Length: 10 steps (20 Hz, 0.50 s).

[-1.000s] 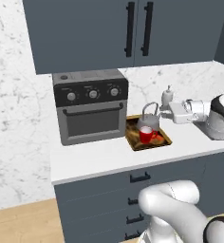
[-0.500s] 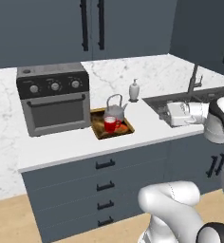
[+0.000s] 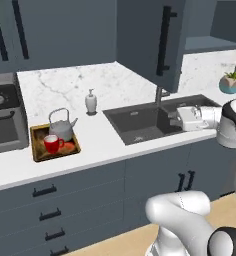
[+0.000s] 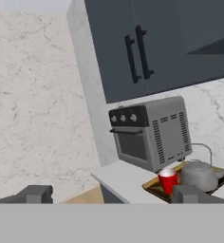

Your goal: Pick the kettle from the counter and place it on the tray. Then pick the mug from the cabinet and place it on the tray. Then close the cabinet doors.

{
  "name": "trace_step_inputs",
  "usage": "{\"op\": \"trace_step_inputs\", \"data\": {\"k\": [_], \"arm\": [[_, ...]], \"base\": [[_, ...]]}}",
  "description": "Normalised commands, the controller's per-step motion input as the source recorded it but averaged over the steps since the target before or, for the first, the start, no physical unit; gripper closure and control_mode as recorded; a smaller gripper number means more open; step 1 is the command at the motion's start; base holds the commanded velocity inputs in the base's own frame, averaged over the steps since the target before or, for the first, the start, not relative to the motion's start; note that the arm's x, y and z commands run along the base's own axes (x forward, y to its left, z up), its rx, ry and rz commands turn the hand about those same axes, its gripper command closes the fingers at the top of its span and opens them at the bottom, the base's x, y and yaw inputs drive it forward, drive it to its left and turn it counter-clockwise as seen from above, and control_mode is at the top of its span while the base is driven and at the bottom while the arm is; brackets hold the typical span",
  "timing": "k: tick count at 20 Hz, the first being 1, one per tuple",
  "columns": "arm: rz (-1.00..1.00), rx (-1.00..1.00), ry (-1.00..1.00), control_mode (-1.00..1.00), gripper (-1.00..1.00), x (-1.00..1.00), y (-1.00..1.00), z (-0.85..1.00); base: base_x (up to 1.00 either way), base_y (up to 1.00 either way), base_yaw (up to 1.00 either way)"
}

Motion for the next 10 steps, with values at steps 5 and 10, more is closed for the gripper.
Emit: {"op": "trace_step_inputs", "data": {"k": [5,10], "arm": [[0.0,0.0,0.0,1.0,-1.0,0.0,0.0,0.0],[0.0,0.0,0.0,1.0,-1.0,0.0,0.0,0.0]], "base": [[0.44,-0.88,-0.01],[0.65,-0.7,0.0]]}}
